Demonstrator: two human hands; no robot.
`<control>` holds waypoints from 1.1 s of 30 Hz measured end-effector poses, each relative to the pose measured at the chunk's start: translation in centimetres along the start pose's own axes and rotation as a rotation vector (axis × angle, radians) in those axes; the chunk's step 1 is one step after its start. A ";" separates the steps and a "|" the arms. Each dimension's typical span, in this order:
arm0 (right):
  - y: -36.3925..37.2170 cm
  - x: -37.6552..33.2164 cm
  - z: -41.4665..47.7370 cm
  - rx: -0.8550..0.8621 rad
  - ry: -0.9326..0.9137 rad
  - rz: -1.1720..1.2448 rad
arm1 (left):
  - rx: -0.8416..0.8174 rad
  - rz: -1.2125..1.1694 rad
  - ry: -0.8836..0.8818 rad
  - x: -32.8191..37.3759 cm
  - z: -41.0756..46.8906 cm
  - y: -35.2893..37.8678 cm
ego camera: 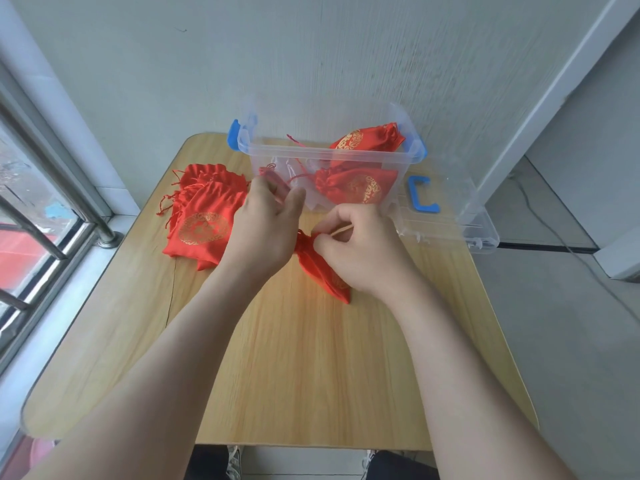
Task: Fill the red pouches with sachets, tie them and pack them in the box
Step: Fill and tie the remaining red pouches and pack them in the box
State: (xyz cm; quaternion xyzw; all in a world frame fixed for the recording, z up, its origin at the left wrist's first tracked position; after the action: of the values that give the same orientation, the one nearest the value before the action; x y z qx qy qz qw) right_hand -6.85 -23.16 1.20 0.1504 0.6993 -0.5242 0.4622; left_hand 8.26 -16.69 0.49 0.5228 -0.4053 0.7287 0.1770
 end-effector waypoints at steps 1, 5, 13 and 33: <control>-0.1 -0.2 0.1 0.023 -0.023 0.041 | -0.021 -0.048 -0.029 -0.2 0.0 0.2; -0.4 -0.2 0.4 0.110 -0.066 0.188 | -0.106 -0.167 -0.132 -0.7 -0.2 0.9; 1.0 -0.6 0.9 0.002 -0.004 0.609 | 0.112 -0.135 -0.035 0.0 0.5 -2.5; -0.5 -6.9 0.6 0.402 -0.222 0.351 | 0.374 -0.147 -0.065 -1.9 1.8 -9.0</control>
State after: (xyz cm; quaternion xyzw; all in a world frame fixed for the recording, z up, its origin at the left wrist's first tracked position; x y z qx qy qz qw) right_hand -3.24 -22.01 7.06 0.2994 0.4896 -0.5775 0.5806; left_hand 16.28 -12.25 2.65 0.5979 -0.2293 0.7592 0.1163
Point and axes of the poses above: each hand's wrist, its own z-axis towards the middle knuckle, its own y-axis out of the palm, x = y × z, the point moved 9 cm from there along z, towards the middle knuckle, and after that the axes turned 4 degrees about y, right-handed, at the moved point
